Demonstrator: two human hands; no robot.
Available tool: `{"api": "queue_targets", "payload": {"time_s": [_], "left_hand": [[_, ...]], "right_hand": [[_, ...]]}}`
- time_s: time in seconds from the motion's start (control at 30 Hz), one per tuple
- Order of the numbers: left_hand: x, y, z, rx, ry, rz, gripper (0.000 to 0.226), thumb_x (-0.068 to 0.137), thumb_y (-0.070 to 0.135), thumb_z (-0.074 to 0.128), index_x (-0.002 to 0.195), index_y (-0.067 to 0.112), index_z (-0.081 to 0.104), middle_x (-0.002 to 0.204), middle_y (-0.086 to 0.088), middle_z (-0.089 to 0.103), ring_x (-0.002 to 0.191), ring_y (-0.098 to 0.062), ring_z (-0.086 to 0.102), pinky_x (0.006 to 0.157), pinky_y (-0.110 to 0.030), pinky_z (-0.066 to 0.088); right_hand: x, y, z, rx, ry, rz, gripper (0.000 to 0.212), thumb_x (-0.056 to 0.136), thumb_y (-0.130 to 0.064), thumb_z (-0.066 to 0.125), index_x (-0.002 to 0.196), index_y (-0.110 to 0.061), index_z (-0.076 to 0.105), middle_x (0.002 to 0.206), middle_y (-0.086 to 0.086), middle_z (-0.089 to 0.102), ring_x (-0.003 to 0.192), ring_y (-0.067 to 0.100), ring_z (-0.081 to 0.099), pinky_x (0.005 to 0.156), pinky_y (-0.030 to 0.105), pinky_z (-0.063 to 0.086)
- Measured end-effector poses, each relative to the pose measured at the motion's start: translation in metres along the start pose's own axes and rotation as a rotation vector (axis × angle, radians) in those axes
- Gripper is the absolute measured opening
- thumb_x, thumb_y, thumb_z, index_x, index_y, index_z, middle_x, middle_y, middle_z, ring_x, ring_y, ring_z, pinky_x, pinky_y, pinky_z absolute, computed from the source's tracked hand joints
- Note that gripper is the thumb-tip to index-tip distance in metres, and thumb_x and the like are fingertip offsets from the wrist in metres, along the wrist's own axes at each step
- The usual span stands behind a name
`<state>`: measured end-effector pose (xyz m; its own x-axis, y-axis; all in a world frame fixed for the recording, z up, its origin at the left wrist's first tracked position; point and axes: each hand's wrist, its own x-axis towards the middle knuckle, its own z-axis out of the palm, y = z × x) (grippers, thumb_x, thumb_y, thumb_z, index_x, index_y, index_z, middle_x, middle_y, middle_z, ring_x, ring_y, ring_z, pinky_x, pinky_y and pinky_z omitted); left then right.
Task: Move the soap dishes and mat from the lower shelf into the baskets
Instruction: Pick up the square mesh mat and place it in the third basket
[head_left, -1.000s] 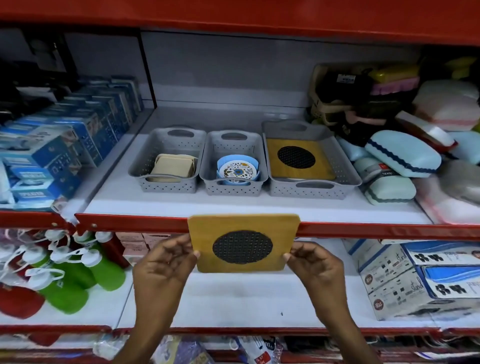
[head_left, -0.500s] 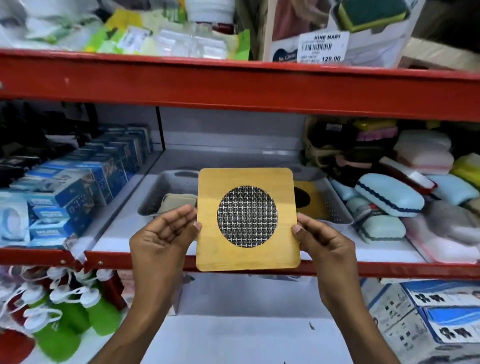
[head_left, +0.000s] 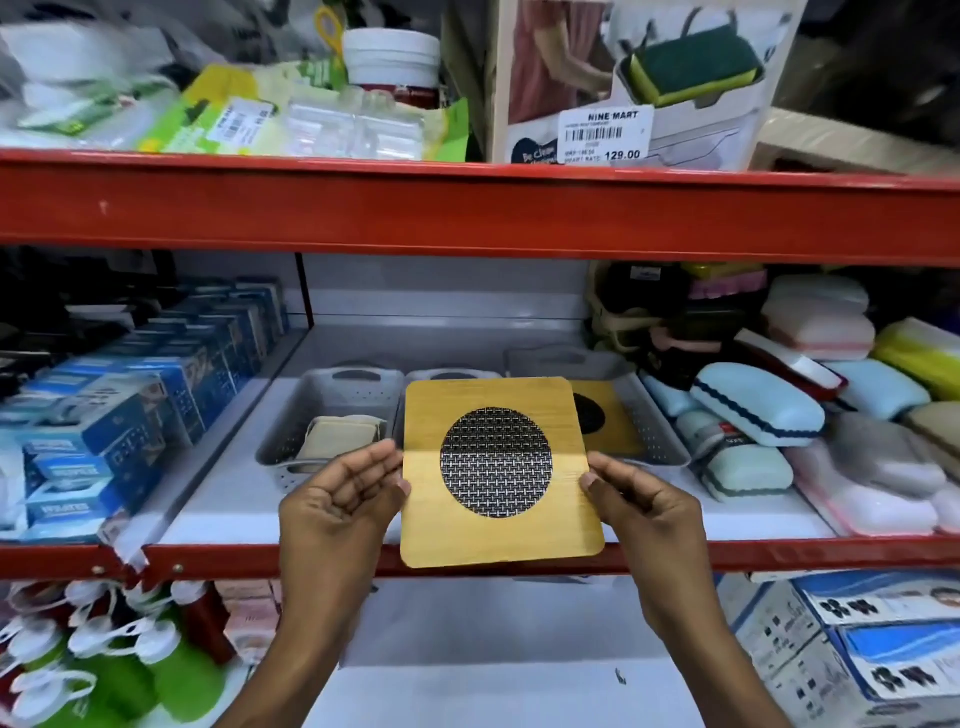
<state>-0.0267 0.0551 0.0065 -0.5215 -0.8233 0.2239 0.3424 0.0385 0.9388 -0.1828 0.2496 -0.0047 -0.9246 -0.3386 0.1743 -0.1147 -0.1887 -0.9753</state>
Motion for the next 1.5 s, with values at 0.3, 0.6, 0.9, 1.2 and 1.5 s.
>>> {"api": "queue_targets", "payload": {"time_s": [0.3,0.6,0.9,1.2,1.5], "left_hand": [[0.058,0.004,0.085,0.092,-0.264,-0.113,0.045,0.080,-0.029,0.059,0.098,0.012,0.068,0.090,0.000,0.075,0.073,-0.004,0.073,0.059,-0.013,0.057],[0.112,-0.029,0.147,0.423,-0.364,-0.114,0.044,0.075,-0.016,0.067,0.084,0.027,0.073,0.092,-0.019,0.075,0.086,-0.027,0.067,0.089,-0.051,0.059],[0.127,-0.032,0.162,0.622,-0.561,-0.069,0.029,0.077,0.003,0.080,0.086,0.030,0.075,0.088,0.006,0.077,0.090,-0.014,0.071,0.083,-0.027,0.060],[0.115,-0.041,0.158,1.018,-0.811,0.293,0.040,0.078,0.008,0.078,0.116,0.018,0.075,0.120,0.001,0.075,0.103,-0.010,0.068,0.093,-0.025,0.056],[0.108,-0.041,0.162,1.232,-0.916,0.368,0.023,0.078,0.017,0.075,0.099,0.026,0.074,0.116,-0.002,0.068,0.103,-0.018,0.064,0.093,-0.036,0.057]], "right_hand": [[0.071,-0.033,-0.038,-0.406,0.069,-0.118,0.025,0.090,-0.001,0.070,0.114,-0.007,0.074,0.100,-0.002,0.076,0.094,0.009,0.071,0.086,0.027,0.056],[0.147,-0.044,-0.053,-0.881,-0.018,-0.049,0.018,0.090,-0.007,0.066,0.100,-0.011,0.080,0.103,0.013,0.078,0.102,0.028,0.070,0.095,0.036,0.054],[0.161,-0.028,-0.048,-1.109,-0.126,-0.214,0.025,0.092,-0.004,0.056,0.095,-0.014,0.079,0.094,0.012,0.076,0.091,0.027,0.072,0.084,0.039,0.059],[0.156,-0.023,-0.048,-1.147,-0.284,-0.396,0.020,0.087,-0.003,0.068,0.101,-0.012,0.080,0.098,0.006,0.078,0.084,0.020,0.072,0.080,0.034,0.060],[0.158,-0.026,-0.048,-1.287,-0.649,-0.357,0.013,0.077,-0.009,0.076,0.084,-0.019,0.077,0.083,-0.003,0.075,0.074,0.008,0.067,0.069,0.028,0.057]]}}
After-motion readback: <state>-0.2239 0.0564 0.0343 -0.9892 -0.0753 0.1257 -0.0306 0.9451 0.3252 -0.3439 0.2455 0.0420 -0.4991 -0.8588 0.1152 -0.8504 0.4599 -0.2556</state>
